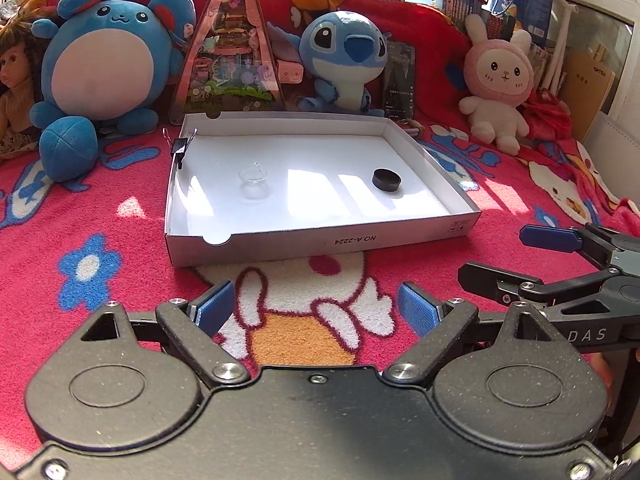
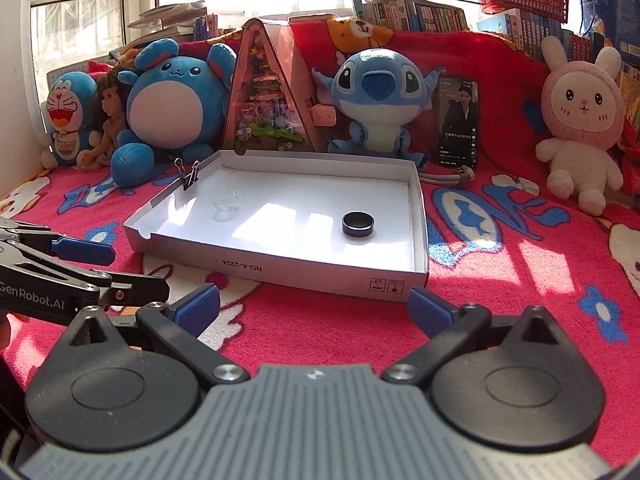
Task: Organize rigid objects
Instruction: 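Withdraw both grippers from the box back toward the remaining objects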
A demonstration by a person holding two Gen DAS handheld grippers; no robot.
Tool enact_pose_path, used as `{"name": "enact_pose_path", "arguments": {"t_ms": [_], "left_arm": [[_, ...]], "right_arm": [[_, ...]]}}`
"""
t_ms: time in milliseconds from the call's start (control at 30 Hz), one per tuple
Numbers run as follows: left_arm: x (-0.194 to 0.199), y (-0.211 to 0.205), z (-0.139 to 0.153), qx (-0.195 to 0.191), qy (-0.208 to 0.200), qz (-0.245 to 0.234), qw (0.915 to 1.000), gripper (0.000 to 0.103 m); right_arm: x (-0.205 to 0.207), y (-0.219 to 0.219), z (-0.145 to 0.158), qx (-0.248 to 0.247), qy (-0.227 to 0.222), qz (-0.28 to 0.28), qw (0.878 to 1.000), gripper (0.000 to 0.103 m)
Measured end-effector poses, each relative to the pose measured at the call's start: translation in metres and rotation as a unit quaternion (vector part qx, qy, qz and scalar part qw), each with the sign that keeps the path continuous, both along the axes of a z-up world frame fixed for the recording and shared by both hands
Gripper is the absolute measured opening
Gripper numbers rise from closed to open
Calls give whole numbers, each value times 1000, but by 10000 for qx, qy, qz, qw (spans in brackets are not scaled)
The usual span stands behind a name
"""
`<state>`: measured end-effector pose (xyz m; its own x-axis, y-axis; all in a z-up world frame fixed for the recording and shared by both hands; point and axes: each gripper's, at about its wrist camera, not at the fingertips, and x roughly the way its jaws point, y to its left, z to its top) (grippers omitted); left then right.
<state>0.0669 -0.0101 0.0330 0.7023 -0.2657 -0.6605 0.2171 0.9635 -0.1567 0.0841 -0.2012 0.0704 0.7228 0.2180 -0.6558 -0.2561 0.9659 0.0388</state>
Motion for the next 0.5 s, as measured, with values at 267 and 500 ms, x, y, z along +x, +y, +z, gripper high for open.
{"name": "enact_pose_path", "arguments": {"t_ms": [267, 500], "left_arm": [[-16, 0, -7, 119, -46, 32, 9999, 88], [-27, 5, -12, 16, 212, 49, 9998, 83]], "right_arm": [[-26, -8, -5, 22, -158, -137, 9998, 103], [-44, -13, -12, 44, -184, -182, 9997, 102]]}}
